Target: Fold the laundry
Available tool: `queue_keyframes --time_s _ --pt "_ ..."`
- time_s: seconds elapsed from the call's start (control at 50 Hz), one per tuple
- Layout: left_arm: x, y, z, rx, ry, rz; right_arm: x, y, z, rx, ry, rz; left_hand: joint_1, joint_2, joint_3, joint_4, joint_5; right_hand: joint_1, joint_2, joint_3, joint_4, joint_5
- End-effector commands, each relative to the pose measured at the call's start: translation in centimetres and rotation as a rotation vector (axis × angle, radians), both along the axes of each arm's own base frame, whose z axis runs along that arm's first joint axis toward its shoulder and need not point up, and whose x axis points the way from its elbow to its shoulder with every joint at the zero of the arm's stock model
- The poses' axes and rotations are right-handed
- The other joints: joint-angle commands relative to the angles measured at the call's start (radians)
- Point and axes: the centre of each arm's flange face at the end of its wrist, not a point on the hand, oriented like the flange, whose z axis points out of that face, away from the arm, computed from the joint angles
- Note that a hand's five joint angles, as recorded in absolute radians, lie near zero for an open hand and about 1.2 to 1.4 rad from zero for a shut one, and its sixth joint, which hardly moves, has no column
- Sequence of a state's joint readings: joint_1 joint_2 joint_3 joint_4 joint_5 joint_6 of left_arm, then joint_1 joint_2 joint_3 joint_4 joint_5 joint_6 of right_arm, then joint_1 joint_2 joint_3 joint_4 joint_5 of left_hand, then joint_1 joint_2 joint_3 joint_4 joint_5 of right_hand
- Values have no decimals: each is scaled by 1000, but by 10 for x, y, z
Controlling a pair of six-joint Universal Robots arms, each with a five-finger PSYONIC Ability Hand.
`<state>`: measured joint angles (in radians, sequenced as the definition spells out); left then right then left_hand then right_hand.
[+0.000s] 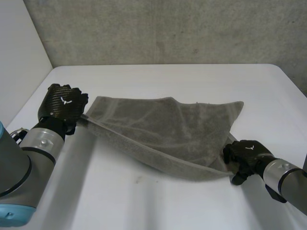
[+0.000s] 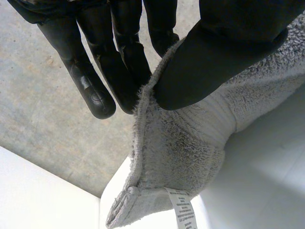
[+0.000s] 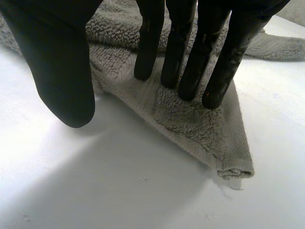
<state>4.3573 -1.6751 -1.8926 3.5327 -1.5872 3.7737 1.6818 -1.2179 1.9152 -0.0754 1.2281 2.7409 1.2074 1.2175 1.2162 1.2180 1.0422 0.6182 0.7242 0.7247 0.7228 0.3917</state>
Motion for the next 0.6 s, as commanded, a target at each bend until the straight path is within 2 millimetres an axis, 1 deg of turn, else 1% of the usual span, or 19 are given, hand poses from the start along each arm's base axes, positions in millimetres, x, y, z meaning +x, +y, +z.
queue_keyframes --time_s 0.02,0.1,0.12,0.14,0.16,0.18,0.2,0.24,0.26,0.3,0.32,0.34,0.36,0.38,0.4,0.46,0.5,0.58,0.6 --pt "0 1 -1 6 -1 1 -1 -10 4 -43 -14 -14 189 179 180 178 180 777 671 671 673 829" --pt "0 1 0 6 -1 0 -1 -17 11 -87 -21 -18 189 179 180 178 180 778 672 672 674 830" --pt "0 1 2 -2 -1 0 -2 -21 23 -133 -24 -22 189 179 180 178 180 778 672 672 674 830" --pt "0 2 3 -2 -1 -2 -3 -26 50 -228 -32 -31 189 179 180 178 180 778 672 672 674 830" --pt "0 2 3 -2 -1 -2 -3 -26 50 -229 -32 -31 189 179 180 178 180 778 672 672 674 830" --pt "1 3 7 -8 0 -2 -6 -30 80 -323 -42 -41 189 179 180 178 180 778 672 672 674 830" --pt "1 3 7 -8 0 -2 -6 -30 80 -324 -42 -41 189 179 180 178 180 778 672 672 674 830" --pt "2 6 26 -46 12 0 -8 -27 124 -440 -49 -44 189 179 180 178 180 778 672 672 674 830" --pt "2 6 26 -46 12 0 -8 -27 124 -441 -49 -44 189 179 180 178 180 778 672 672 674 830" --pt "6 7 53 -102 32 9 -8 -17 174 -534 -55 -36 189 179 180 178 180 778 672 672 674 830" --pt "6 7 53 -102 32 9 -8 -17 175 -535 -55 -36 189 179 180 178 180 778 672 672 674 830" --pt "7 9 69 -134 44 11 -9 -8 200 -570 -57 -34 189 179 180 178 180 778 672 672 674 830" --pt "7 9 69 -134 44 11 -10 4 224 -586 -60 -24 189 179 180 178 180 778 672 672 674 830" --pt "8 11 84 -162 54 9 -10 4 225 -586 -60 -24 189 179 180 178 180 778 672 672 674 830" --pt "9 14 98 -181 61 9 -10 12 242 -594 -61 -21 189 179 180 178 180 778 672 672 674 830" --pt "10 17 115 -187 63 5 -9 18 259 -577 -51 0 189 179 180 178 180 778 672 672 674 830" --pt "9 18 119 -184 63 -2 -9 19 261 -568 -35 11 189 179 180 178 180 778 672 672 674 830" --pt "8 18 118 -161 55 -19 -7 14 249 -525 5 34 189 179 180 178 180 778 672 672 674 830" --pt "8 17 114 -144 52 -25 -6 9 237 -484 18 41 189 179 180 178 180 778 672 672 674 830"
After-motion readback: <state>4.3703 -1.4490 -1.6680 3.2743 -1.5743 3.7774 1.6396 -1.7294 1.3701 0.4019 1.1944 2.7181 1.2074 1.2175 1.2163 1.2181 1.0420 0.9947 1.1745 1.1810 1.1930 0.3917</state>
